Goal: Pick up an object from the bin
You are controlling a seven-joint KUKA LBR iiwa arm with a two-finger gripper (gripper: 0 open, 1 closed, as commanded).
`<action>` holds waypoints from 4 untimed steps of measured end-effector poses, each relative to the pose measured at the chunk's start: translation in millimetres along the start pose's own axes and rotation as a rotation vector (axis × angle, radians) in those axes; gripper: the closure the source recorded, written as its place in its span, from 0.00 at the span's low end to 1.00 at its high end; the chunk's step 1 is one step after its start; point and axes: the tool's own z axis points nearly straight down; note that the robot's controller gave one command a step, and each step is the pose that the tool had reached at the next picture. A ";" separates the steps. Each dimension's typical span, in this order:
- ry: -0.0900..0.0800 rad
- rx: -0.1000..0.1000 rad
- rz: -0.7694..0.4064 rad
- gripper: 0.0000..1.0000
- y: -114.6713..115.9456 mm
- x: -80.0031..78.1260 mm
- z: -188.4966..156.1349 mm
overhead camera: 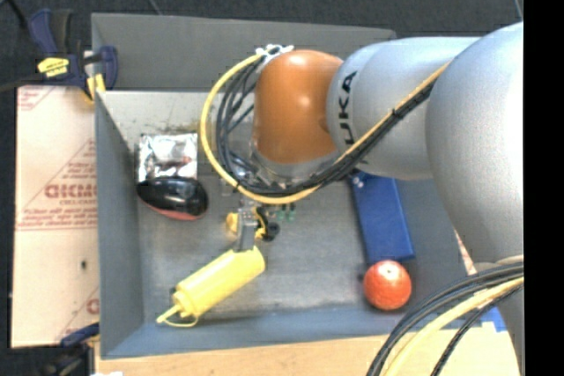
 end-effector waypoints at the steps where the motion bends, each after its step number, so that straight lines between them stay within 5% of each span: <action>1: -0.008 -0.001 0.003 0.00 -0.4 -1.8 -5.0; 3: -0.008 0.000 -0.409 0.00 3.5 60.1 -9.5; 4: -0.011 0.001 -0.607 0.00 10.7 53.8 -1.3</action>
Offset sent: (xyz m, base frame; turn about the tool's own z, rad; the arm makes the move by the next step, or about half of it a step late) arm -0.0538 0.0024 0.0005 -0.4467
